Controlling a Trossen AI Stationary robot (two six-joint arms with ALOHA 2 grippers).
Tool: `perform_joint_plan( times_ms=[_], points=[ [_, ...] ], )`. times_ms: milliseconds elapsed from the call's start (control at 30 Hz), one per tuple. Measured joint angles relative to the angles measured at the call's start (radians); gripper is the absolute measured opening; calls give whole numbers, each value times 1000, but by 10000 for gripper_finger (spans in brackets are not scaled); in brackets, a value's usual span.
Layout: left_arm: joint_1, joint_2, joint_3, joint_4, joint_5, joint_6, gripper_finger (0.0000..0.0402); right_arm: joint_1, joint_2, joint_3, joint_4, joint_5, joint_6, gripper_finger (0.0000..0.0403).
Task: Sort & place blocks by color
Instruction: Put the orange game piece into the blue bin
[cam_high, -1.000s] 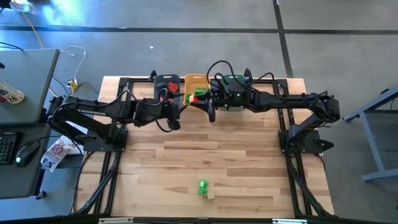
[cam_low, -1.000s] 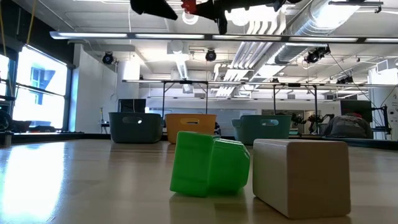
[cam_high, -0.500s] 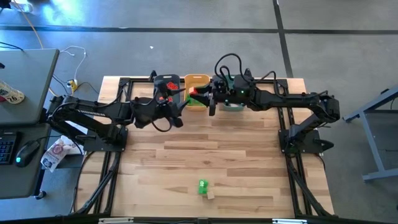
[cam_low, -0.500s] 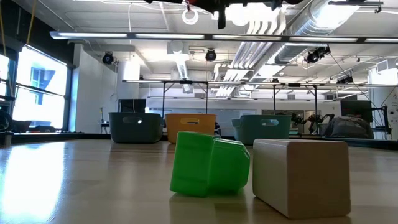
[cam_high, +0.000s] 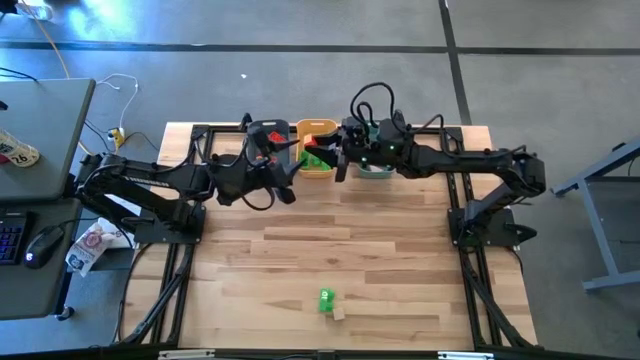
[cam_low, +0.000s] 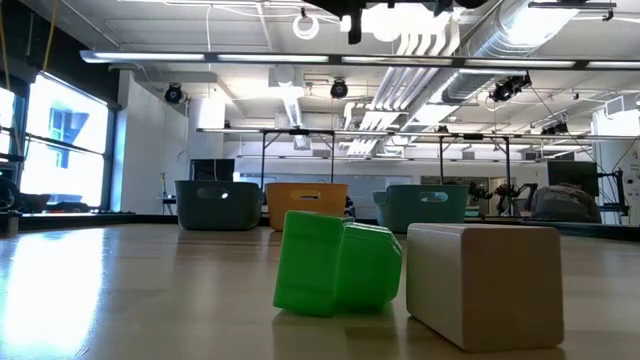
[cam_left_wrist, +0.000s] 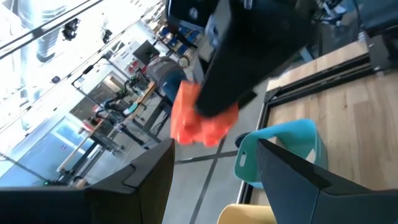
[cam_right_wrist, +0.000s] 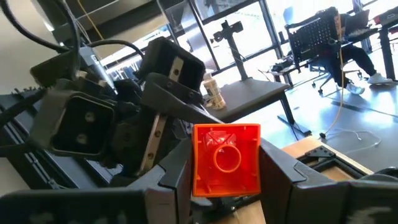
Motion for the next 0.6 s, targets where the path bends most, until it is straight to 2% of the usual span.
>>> perform_joint_plan(
  times_ms=[333,600],
  points=[
    [0,0,0,10,0,0,211,6,41,0,49,-23,37,111],
    [1,16,0,12,12,26,211,39,41,0,71,1,57,111]
  ],
)
